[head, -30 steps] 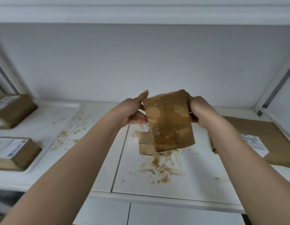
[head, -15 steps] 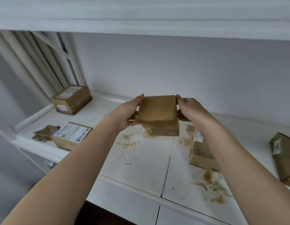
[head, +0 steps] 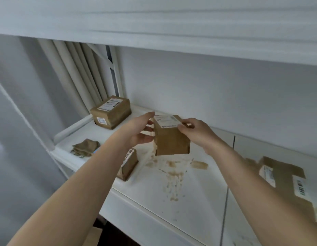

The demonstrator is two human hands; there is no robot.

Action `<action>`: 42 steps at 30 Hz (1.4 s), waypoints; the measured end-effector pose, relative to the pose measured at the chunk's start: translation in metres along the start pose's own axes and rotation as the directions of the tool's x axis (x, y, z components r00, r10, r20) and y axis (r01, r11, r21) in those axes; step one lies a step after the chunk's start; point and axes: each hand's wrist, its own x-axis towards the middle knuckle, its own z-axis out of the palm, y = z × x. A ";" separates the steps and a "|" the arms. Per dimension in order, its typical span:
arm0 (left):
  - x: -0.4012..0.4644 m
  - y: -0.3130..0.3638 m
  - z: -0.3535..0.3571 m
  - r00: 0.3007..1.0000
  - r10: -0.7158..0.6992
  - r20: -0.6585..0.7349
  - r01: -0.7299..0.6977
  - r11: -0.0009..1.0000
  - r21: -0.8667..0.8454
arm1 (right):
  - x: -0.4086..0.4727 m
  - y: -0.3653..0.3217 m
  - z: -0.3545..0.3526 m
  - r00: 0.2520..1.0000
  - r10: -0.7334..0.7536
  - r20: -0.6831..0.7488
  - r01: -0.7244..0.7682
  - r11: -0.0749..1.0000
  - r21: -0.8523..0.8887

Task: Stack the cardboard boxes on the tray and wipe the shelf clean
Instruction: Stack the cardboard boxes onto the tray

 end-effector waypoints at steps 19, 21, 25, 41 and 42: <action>0.034 0.013 -0.113 0.984 -0.145 -0.106 0.143 0.989 -0.027 | 0.057 -0.059 0.102 0.993 -0.104 0.055 0.101 0.994 0.048; 0.034 0.014 -0.123 0.981 -0.165 -0.102 0.168 0.986 0.019 | 0.060 -0.063 0.110 0.992 -0.099 0.082 0.096 0.995 0.038; 0.033 0.017 -0.142 0.978 -0.165 -0.126 0.184 0.969 0.165 | 0.062 -0.068 0.128 0.984 -0.058 0.171 0.056 0.998 0.013; 0.033 0.021 -0.170 0.962 -0.145 -0.233 0.244 0.840 0.484 | 0.066 -0.078 0.147 0.962 0.023 0.270 -0.003 0.997 -0.074; 0.033 0.021 -0.169 0.960 -0.125 -0.249 0.240 0.824 0.514 | 0.066 -0.076 0.147 0.964 0.017 0.266 0.005 0.997 -0.080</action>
